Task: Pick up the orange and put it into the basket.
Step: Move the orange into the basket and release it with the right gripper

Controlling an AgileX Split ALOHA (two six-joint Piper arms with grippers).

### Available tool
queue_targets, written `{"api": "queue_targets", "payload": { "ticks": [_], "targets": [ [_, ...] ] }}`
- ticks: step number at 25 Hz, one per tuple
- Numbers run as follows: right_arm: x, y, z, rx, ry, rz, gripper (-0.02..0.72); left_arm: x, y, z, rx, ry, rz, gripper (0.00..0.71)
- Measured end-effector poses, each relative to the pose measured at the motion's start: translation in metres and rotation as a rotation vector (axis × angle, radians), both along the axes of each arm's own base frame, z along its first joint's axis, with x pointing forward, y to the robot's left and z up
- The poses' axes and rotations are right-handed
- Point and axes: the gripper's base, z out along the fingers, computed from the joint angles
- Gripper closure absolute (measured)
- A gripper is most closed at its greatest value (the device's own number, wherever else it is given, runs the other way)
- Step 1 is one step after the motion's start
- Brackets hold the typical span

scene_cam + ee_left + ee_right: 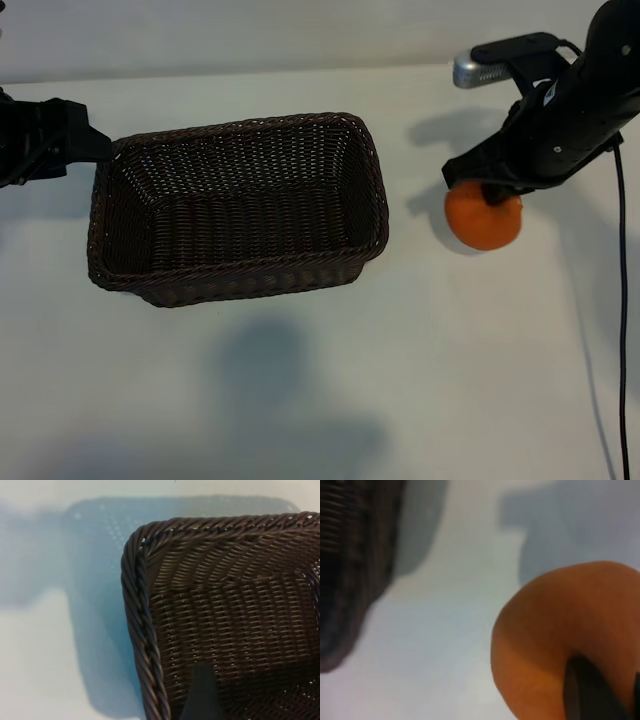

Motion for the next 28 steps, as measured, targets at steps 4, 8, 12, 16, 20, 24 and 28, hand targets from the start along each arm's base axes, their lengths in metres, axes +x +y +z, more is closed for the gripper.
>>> {"api": "queue_targets", "payload": {
  "ticks": [4,8,12,16,20,24,28],
  "targets": [
    [-0.004,0.008,0.015,0.099,-0.048,0.033,0.637,0.0,0.0,0.0,0.0,0.0,0.0,0.12],
    [-0.001,0.017,0.032,0.198,-0.093,0.067,0.637,0.0,0.0,0.0,-0.002,0.0,0.001,0.12],
    [0.004,0.032,0.056,0.25,-0.163,0.138,0.637,0.0,0.0,0.0,-0.002,0.0,0.001,0.12],
    [0.001,0.06,0.079,0.261,-0.244,0.25,0.637,0.0,0.0,0.0,-0.003,0.0,0.001,0.12],
    [-0.003,0.085,0.088,0.27,-0.28,0.338,0.637,0.0,0.0,0.0,-0.005,-0.001,0.002,0.12],
    [0.004,0.101,0.071,0.262,-0.24,0.369,0.637,0.0,-0.001,0.0,-0.009,0.004,-0.001,0.12],
    [0.013,0.112,0.044,0.237,-0.191,0.395,0.637,-0.001,-0.002,0.0,-0.028,0.014,-0.004,0.12]
  ]
}}
